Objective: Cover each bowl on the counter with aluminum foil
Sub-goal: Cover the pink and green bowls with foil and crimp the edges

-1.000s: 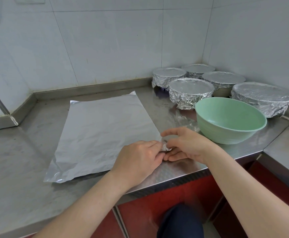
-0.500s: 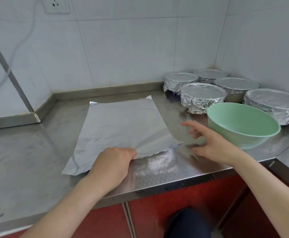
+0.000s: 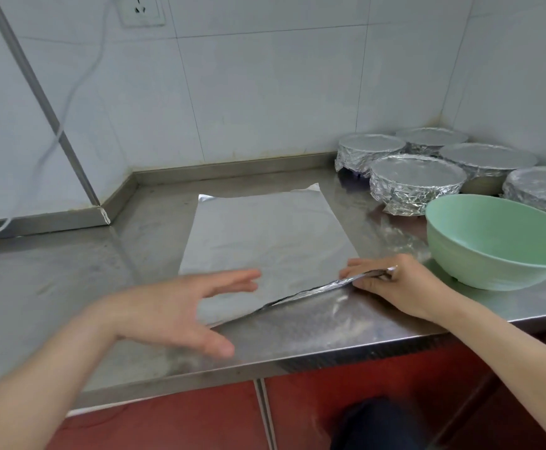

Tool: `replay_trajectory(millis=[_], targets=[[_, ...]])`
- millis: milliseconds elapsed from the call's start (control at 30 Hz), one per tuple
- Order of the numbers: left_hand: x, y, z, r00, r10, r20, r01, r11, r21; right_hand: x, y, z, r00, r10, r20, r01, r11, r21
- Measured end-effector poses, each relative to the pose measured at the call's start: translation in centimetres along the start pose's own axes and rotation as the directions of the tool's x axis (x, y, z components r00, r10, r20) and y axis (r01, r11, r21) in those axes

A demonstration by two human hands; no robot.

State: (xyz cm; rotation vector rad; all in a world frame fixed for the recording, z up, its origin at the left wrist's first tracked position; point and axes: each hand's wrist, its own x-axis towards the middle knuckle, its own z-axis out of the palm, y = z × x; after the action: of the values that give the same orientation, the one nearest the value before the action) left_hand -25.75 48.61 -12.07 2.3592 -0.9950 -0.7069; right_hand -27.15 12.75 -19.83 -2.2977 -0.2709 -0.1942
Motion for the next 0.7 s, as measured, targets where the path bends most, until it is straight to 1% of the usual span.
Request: replay_trajectory(millis=[33, 67, 133, 233, 300, 333, 367, 400, 433, 467, 500, 533, 600, 700], targets=[[-1.2, -1.1, -1.2, 0.999, 0.045, 0.031, -0.041, 0.991, -0.126, 0.0, 0.1, -0.1, 0.999, 0.047, -0.012, -0.047, 0.999, -0.012], [-2.2, -2.5, -2.1, 0.996, 0.073, 0.045, -0.063, 0.979, -0.194, 0.0, 0.2, -0.3, 0.997, 0.071, -0.025, -0.071, 0.997, -0.03], [-3.4, -5.4, -2.3, 0.998, 0.045, 0.047, -0.032, 0.97, -0.24, -0.1, 0.3, -0.2, 0.999, 0.045, -0.027, -0.046, 0.999, -0.026], [-3.8, -7.9, -1.7, 1.0, 0.011, -0.009, -0.013, 0.971, -0.239, 0.0, -0.1, -0.4, 0.997, 0.058, -0.054, -0.058, 0.998, 0.001], [-3.7, -8.1, -1.4, 1.0, 0.015, -0.003, -0.015, 0.978, -0.206, 0.1, -0.2, -0.4, 0.994, 0.052, -0.094, -0.05, 0.999, 0.015], [-3.5, -7.9, -1.2, 1.0, -0.003, -0.022, -0.001, 0.986, -0.169, 0.0, -0.4, -0.4, 0.993, 0.047, -0.108, -0.043, 0.998, 0.039], [-3.1, -7.5, -0.7, 0.997, -0.026, -0.074, 0.016, 0.992, -0.126, 0.0, -0.6, -0.4, 0.993, 0.049, -0.11, -0.043, 0.997, 0.059], [-2.5, -7.1, 0.0, 0.983, -0.052, -0.174, 0.034, 0.994, -0.104, 0.0, -0.8, -0.4, 0.992, 0.05, -0.112, -0.041, 0.996, 0.08], [-1.8, -6.7, 0.7, 0.951, -0.077, -0.3, 0.039, 0.99, -0.133, 0.0, -0.9, -0.3, 0.992, 0.055, -0.114, -0.043, 0.994, 0.104], [-1.1, -6.5, 1.4, 0.906, -0.107, -0.411, 0.02, 0.978, -0.209, 0.0, -1.2, -0.4, 0.993, 0.058, -0.107, -0.045, 0.992, 0.121], [-0.5, -6.3, 1.8, 0.867, -0.126, -0.483, -0.016, 0.96, -0.279, 0.0, -1.4, -0.5, 0.993, 0.059, -0.103, -0.047, 0.992, 0.117], [0.1, -6.6, 2.2, 0.834, -0.14, -0.533, -0.033, 0.953, -0.302, 0.0, -1.5, -0.5, 0.993, 0.048, -0.104, -0.036, 0.992, 0.117], [0.9, -6.7, 2.2, 0.8, -0.178, -0.573, -0.018, 0.947, -0.32, 0.1, -1.7, -0.7, 0.993, 0.038, -0.114, -0.024, 0.992, 0.123], [1.5, -6.2, 1.7, 0.79, -0.246, -0.561, -0.005, 0.913, -0.408, 0.2, -1.6, -1.0, 0.986, 0.06, -0.153, -0.017, 0.963, 0.268]])
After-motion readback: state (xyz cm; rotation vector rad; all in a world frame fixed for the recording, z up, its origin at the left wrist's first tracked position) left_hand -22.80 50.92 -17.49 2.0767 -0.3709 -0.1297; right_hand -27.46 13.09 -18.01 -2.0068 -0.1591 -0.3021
